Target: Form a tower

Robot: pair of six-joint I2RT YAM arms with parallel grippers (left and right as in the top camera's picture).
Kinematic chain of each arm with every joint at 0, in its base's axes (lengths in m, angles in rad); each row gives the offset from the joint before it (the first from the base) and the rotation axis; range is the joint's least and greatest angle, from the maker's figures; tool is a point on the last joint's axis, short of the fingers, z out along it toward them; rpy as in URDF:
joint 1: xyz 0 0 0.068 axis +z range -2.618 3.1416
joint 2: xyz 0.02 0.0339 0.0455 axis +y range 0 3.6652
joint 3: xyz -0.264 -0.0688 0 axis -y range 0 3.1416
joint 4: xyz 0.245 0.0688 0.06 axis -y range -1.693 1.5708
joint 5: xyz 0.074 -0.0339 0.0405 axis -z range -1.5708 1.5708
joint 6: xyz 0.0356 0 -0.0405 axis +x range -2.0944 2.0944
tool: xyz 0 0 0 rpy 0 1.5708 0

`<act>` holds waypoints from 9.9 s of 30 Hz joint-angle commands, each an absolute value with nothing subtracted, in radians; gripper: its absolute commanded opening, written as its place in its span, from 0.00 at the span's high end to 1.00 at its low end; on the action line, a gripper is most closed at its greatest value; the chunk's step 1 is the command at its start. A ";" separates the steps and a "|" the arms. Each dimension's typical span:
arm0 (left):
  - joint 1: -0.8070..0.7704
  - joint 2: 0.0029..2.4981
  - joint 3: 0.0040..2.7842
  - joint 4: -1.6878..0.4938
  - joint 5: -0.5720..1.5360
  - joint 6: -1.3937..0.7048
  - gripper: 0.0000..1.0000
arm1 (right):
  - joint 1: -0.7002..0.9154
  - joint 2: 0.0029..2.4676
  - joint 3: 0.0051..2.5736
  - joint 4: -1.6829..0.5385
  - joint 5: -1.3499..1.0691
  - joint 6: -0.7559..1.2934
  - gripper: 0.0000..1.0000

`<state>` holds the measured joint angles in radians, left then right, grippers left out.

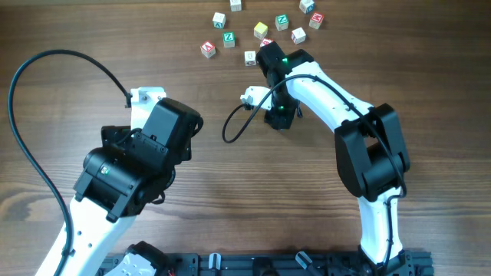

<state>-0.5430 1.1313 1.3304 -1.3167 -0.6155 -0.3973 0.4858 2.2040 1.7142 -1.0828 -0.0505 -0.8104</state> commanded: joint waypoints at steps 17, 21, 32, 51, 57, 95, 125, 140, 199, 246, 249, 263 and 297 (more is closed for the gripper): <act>-0.541 1.122 1.330 -1.314 -0.618 -0.389 0.00 | 0.487 2.203 1.813 -1.031 -0.187 -0.547 0.00; -0.541 1.122 1.330 -1.314 -0.618 -0.389 0.00 | 0.484 2.167 1.919 -1.061 -0.147 -0.231 0.00; -0.541 1.122 1.330 -1.314 -0.618 -0.389 0.00 | 0.389 2.104 2.099 -1.314 -0.099 0.646 0.00; -0.541 1.122 1.330 -1.314 -0.618 -0.389 0.00 | 0.439 2.156 1.739 -1.100 -0.165 0.705 0.00; -0.541 1.122 1.330 -1.314 -0.618 -0.389 0.00 | 0.453 2.196 1.739 -1.088 -0.130 0.682 0.00; -0.541 1.122 1.330 -1.314 -0.618 -0.389 0.00 | 0.455 2.250 1.740 -1.093 -0.155 0.601 0.73; -0.541 1.122 1.330 -1.314 -0.618 -0.389 0.00 | 0.455 2.250 1.777 -1.163 -0.205 0.549 0.28; -0.541 1.122 1.330 -1.314 -0.618 -0.389 0.00 | 0.464 2.250 1.885 -1.242 -0.146 0.586 0.39; -0.541 1.122 1.330 -1.314 -0.618 -0.389 0.00 | 0.466 2.252 1.855 -1.250 -0.087 0.605 0.72; -0.541 1.122 1.330 -1.314 -0.618 -0.389 0.00 | 0.447 2.190 1.908 -1.296 -0.099 0.603 0.95; -0.541 1.122 1.330 -1.314 -0.618 -0.389 0.00 | 0.447 2.190 1.878 -1.278 -0.107 0.613 0.95; -0.541 1.122 1.330 -1.314 -0.618 -0.389 0.00 | 0.447 2.189 1.858 -1.278 -0.113 0.612 0.95; -0.541 1.122 1.330 -1.314 -0.618 -0.389 0.00 | 0.440 2.190 1.856 -1.274 -0.113 0.601 0.96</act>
